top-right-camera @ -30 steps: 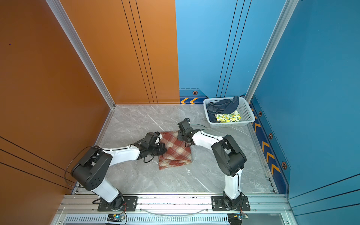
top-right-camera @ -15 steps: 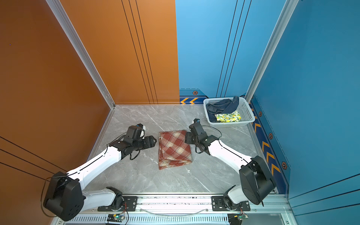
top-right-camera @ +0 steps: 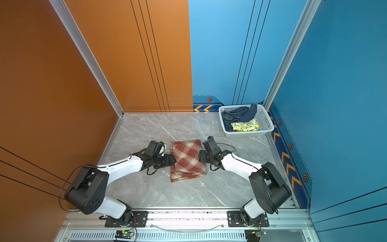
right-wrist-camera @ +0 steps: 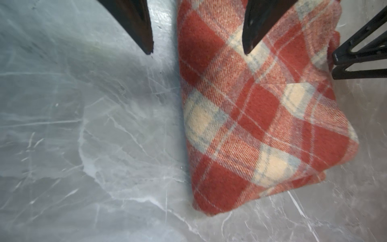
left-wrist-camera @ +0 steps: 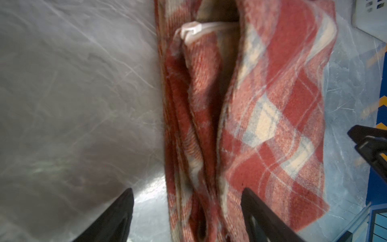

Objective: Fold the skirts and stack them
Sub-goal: 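Carry the folded skirt away with the left gripper while the right withdraws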

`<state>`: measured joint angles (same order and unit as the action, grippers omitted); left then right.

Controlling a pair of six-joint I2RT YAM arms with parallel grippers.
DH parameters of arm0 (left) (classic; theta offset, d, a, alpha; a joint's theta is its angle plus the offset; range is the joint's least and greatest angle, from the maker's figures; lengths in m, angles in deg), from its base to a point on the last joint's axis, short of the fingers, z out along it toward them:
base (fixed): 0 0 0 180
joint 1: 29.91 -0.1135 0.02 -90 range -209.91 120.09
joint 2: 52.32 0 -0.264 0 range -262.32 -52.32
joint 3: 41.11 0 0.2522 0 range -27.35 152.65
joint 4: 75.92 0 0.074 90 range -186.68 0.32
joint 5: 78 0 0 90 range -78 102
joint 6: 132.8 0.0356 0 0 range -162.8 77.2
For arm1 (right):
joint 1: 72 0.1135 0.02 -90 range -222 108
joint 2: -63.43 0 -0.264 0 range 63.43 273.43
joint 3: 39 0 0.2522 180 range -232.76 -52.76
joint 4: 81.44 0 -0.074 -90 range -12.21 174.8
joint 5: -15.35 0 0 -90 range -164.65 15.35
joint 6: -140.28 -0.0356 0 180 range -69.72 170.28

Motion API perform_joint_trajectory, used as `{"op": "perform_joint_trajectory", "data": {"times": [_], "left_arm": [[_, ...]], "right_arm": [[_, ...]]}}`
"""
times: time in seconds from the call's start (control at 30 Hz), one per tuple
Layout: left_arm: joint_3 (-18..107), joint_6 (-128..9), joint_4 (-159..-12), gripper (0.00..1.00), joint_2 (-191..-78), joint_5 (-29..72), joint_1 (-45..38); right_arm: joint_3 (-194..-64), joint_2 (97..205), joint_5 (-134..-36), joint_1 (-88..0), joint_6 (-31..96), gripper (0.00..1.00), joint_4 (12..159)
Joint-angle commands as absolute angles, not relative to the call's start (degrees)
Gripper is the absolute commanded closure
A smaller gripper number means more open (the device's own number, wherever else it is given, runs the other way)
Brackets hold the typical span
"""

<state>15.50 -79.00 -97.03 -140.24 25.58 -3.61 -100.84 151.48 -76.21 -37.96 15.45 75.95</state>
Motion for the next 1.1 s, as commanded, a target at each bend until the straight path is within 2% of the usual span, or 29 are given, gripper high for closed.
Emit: {"op": "perform_joint_trajectory", "data": {"times": [0.0,0.17,0.37,0.43,0.5,0.73,1.07], "left_arm": [[15.88,-80.03,-93.86,0.19,-142.80,27.69,-2.81],[16.25,-80.06,-93.86,0.27,-145.79,26.40,-2.10],[17.49,-79.47,-93.81,0.56,-150.21,24.48,0.20],[18.22,-79.36,-93.44,0.75,-151.79,24.58,0.84],[19.71,-79.47,-93.43,0.98,-152.75,24.48,0.91],[24.32,-84.40,-90.97,1.00,-151.90,24.20,-4.04],[26.47,-95.34,-81.61,1.00,-152.25,17.55,-18.93]], "right_arm": [[-99.80,152.35,-77.14,-37.31,13.99,0.32,78.35],[-98.95,153.41,-77.28,-36.78,13.30,0.32,79.72],[-98.73,154.12,-77.64,-35.89,12.48,0.32,80.93],[-98.98,153.47,-77.64,-35.96,12.56,0.32,80.69],[-99.55,152.14,-77.48,-36.06,13.09,0.32,79.92],[-101.63,144.94,-74.39,-36.73,16.68,0.32,75.43],[-100.33,140.34,-72.60,-36.98,20.58,0.31,77.75]]}}
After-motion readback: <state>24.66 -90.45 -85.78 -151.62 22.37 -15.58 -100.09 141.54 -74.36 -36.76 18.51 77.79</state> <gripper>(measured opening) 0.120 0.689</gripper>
